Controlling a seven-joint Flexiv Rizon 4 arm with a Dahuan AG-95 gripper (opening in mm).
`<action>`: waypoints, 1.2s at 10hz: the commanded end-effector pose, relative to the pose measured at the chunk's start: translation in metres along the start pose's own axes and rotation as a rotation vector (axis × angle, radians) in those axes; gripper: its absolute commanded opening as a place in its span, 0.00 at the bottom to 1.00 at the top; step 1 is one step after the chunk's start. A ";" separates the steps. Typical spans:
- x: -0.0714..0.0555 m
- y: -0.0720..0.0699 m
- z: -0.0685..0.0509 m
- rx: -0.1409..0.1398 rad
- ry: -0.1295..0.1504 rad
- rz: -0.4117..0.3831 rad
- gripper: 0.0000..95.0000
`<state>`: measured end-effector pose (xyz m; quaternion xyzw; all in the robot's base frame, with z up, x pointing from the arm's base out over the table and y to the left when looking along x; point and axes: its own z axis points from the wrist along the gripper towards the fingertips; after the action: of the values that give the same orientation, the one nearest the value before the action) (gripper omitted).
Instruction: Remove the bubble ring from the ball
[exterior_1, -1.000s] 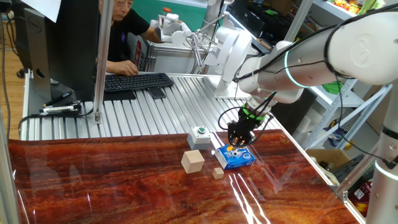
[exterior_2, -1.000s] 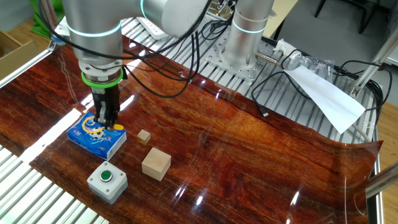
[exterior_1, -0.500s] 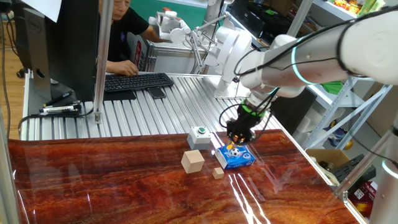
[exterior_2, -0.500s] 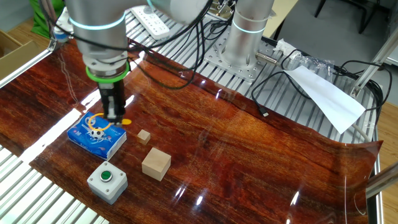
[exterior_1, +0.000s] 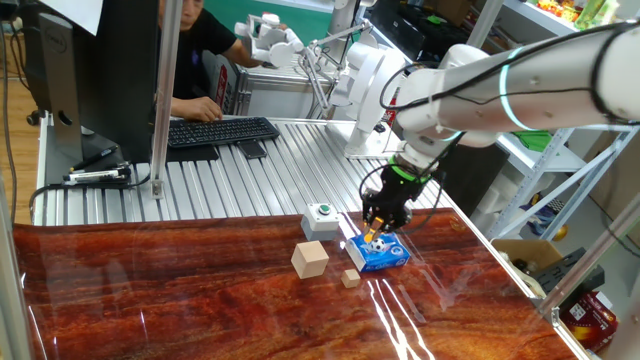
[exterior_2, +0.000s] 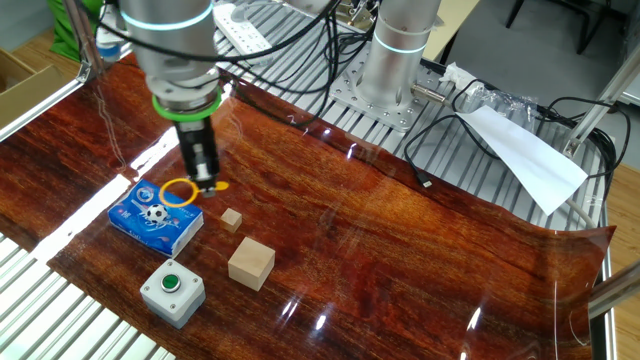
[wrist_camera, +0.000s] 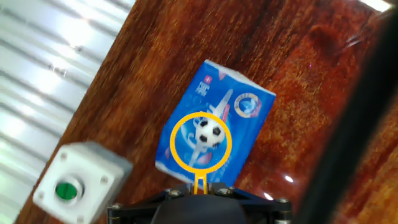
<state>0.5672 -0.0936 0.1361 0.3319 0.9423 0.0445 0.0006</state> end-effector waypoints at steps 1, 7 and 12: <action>0.023 -0.005 -0.003 -0.007 0.020 -0.218 0.00; 0.044 -0.028 0.009 0.006 0.025 -0.467 0.00; 0.058 -0.033 0.017 0.057 0.008 -0.591 0.00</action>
<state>0.5044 -0.0818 0.1198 0.0507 0.9985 0.0223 -0.0001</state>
